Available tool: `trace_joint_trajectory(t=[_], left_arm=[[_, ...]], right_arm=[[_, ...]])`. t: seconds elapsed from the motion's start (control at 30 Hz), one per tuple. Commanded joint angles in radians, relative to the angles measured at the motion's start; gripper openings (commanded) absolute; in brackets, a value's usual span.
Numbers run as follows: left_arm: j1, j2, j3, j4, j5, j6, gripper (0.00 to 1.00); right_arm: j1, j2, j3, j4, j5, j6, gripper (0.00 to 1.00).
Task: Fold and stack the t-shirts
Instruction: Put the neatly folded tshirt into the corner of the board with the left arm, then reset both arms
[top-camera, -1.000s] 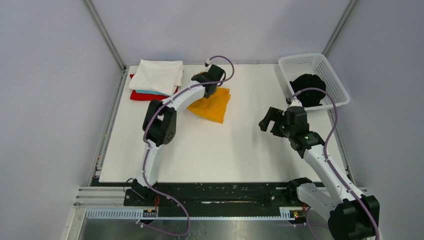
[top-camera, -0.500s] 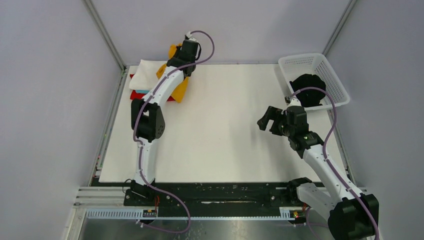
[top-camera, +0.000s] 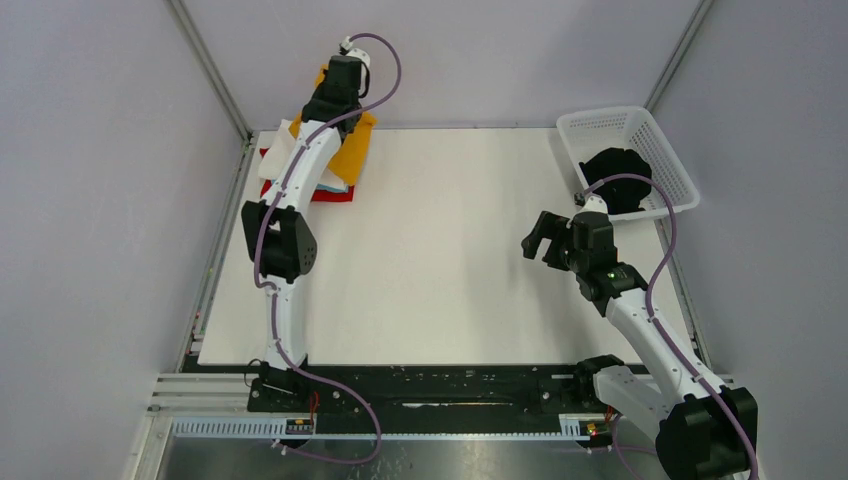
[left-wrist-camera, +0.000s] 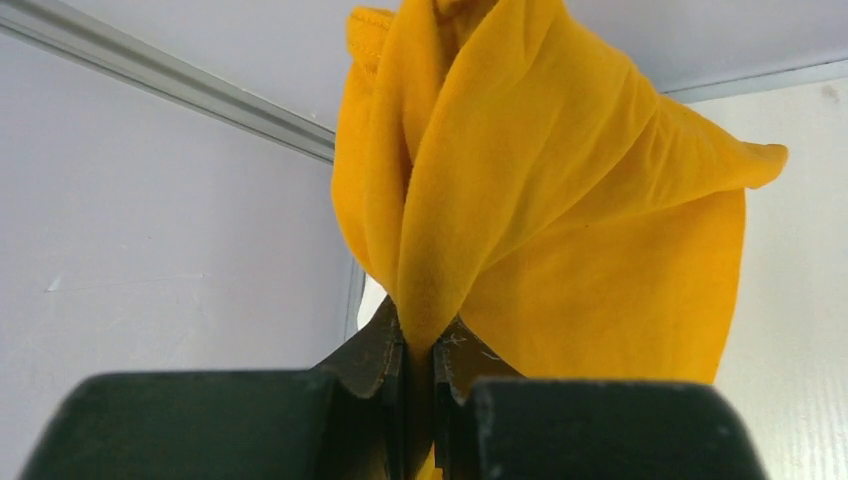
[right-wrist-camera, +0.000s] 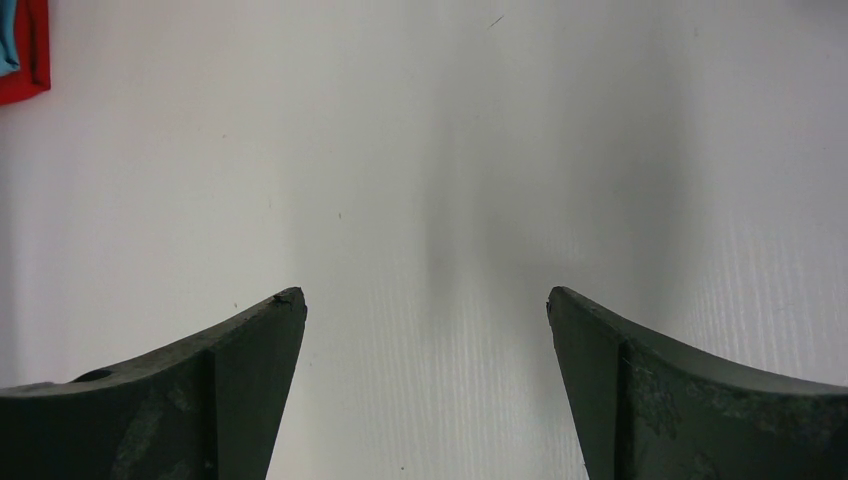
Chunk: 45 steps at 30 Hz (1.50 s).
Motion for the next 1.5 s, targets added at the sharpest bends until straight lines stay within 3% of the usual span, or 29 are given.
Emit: trace_joint_trajectory(t=[0.0,0.37,0.7,0.73,0.77,0.8,0.83,0.97,1.2,1.33,1.47], left_arm=[[0.069,-0.051,-0.012,0.04,0.08,-0.032,0.0],[0.195,0.115,0.018,0.113,0.082,-0.048,0.0],[0.26,0.153,0.016,0.134,0.017,-0.153,0.0],[0.265,0.147,0.017,0.129,0.02,-0.167,0.13],[0.266,0.139,0.016,0.122,0.022,-0.175,0.34],[0.266,0.127,0.017,0.106,0.031,-0.178,0.91],[0.264,0.118,0.016,0.096,0.04,-0.189,0.97],[0.263,0.005,-0.048,0.058,0.117,-0.314,0.99],[0.257,-0.355,-0.371,0.121,0.48,-0.627,0.99],[0.233,-0.587,-0.682,0.232,0.652,-0.814,0.99],[0.126,-0.893,-1.137,0.425,0.722,-0.885,0.99]], right_arm=[[-0.003,-0.001,0.02,0.002,0.053,-0.017,1.0],[-0.003,0.069,0.05,-0.024,0.101,-0.027,1.0],[-0.003,0.1,0.061,-0.006,0.087,-0.022,0.99],[-0.002,0.098,0.062,-0.006,0.087,-0.022,0.99],[-0.002,0.097,0.063,-0.006,0.087,-0.023,1.0],[-0.002,0.093,0.061,-0.005,0.085,-0.024,0.99],[-0.002,0.087,0.062,-0.005,0.081,-0.023,0.99],[-0.002,0.043,0.038,0.025,0.075,-0.01,0.99],[-0.002,-0.032,-0.009,0.019,0.083,0.001,1.0],[-0.003,-0.079,-0.047,0.014,0.086,0.014,0.99],[-0.003,-0.145,-0.087,-0.006,0.126,0.038,0.99]])
